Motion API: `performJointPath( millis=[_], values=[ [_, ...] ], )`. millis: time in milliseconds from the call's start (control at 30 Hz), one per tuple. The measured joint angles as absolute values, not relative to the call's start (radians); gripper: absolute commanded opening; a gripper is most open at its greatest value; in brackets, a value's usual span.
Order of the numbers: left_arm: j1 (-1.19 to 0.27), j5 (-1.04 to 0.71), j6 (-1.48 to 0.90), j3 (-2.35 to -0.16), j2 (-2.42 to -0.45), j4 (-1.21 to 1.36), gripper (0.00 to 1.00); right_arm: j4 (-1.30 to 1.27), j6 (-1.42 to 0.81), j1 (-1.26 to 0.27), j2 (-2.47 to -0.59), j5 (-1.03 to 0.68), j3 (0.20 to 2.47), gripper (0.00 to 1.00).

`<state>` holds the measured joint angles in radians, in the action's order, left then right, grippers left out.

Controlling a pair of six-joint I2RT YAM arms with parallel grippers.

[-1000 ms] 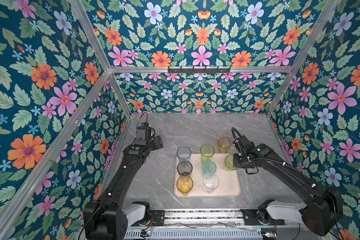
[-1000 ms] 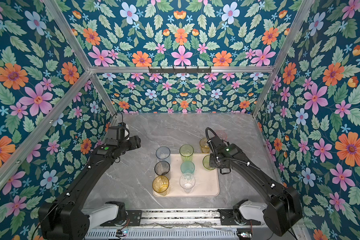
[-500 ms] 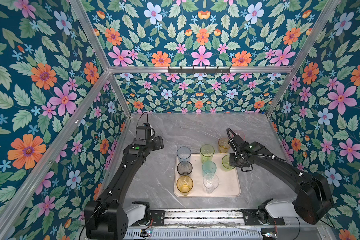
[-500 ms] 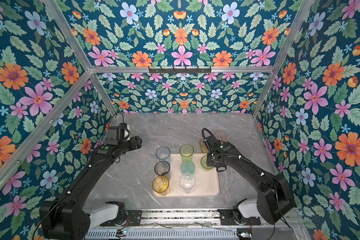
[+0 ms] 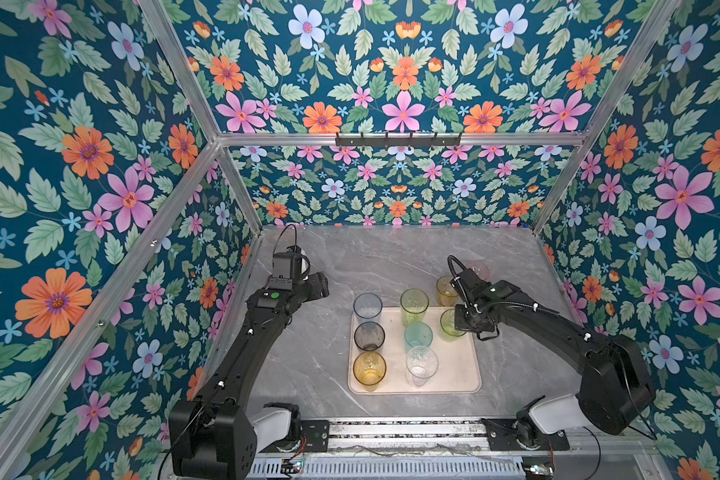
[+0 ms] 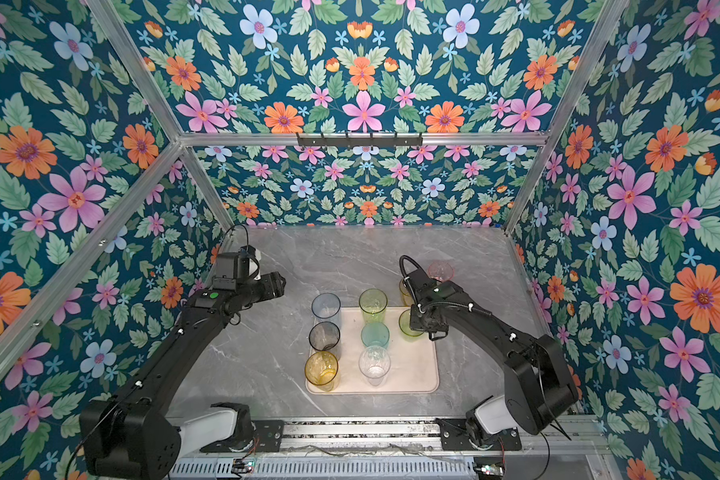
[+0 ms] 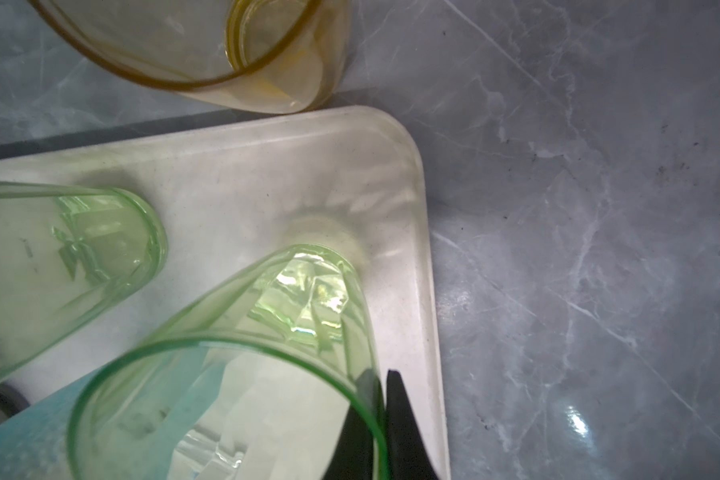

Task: Place the glasses into the tray
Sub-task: 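Lower the green glass onto the tray corner nearest the amber glass, then open the right gripper and lift it off the green glass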

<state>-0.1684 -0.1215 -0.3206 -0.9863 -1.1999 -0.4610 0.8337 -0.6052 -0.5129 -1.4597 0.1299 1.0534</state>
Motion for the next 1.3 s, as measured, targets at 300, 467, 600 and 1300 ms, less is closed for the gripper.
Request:
performJointPath(
  millis=[300, 467, 600, 1300],
  values=[
    [-0.168, -0.128, -0.321, -0.986, -1.197, -0.461, 0.78, 0.815, -0.605, -0.503, -1.490, 0.134, 1.063, 0.00],
    [-0.168, -0.128, -0.321, -0.986, -1.195, -0.461, 0.78, 0.809, -0.605, -0.496, -1.505, 0.134, 1.067, 0.00],
    [-0.168, -0.128, -0.321, -0.986, -1.191, -0.461, 0.78, 0.804, -0.606, -0.490, -1.522, 0.133, 1.076, 0.00],
    [-0.168, -0.126, -0.320, -0.986, -1.179, -0.460, 0.78, 0.815, -0.609, -0.485, -1.555, 0.145, 1.144, 0.30]
  ],
)
